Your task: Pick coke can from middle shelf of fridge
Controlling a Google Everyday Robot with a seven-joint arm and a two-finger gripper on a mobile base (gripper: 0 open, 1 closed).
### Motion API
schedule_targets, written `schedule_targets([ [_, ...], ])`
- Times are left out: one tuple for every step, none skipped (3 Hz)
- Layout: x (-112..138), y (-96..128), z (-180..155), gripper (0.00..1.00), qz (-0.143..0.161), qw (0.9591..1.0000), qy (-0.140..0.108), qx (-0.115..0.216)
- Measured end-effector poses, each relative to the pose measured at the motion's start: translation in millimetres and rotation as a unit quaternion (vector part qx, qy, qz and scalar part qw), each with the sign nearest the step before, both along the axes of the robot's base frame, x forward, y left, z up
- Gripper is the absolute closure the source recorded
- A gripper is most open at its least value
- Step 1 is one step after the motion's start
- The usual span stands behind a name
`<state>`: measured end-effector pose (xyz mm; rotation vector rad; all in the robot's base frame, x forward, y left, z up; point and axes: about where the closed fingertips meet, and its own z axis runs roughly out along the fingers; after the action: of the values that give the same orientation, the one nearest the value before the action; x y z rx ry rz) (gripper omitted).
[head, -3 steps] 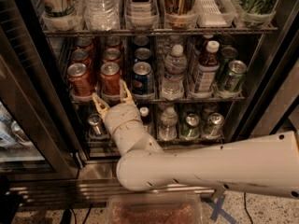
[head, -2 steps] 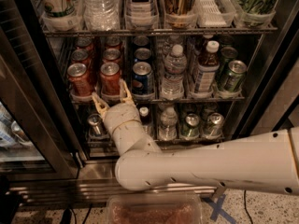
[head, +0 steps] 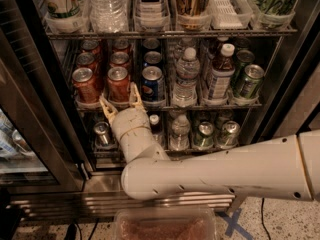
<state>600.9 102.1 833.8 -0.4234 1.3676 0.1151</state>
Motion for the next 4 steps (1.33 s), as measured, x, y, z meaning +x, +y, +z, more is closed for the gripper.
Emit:
schedule_targets([
  [29.7,-1.6,3.0,0.30,-0.012,0.9995,-0.018,0.022],
  [34.4,0.5,3.2,0.30,-0.011,0.9994,-0.019,0.026],
  [35.4,1.2,2.6,0.49,-0.011,0.9994,-0.019,0.027],
  [35.5,0.9,1.4,0.73,-0.007,0.9995,-0.015,0.028],
])
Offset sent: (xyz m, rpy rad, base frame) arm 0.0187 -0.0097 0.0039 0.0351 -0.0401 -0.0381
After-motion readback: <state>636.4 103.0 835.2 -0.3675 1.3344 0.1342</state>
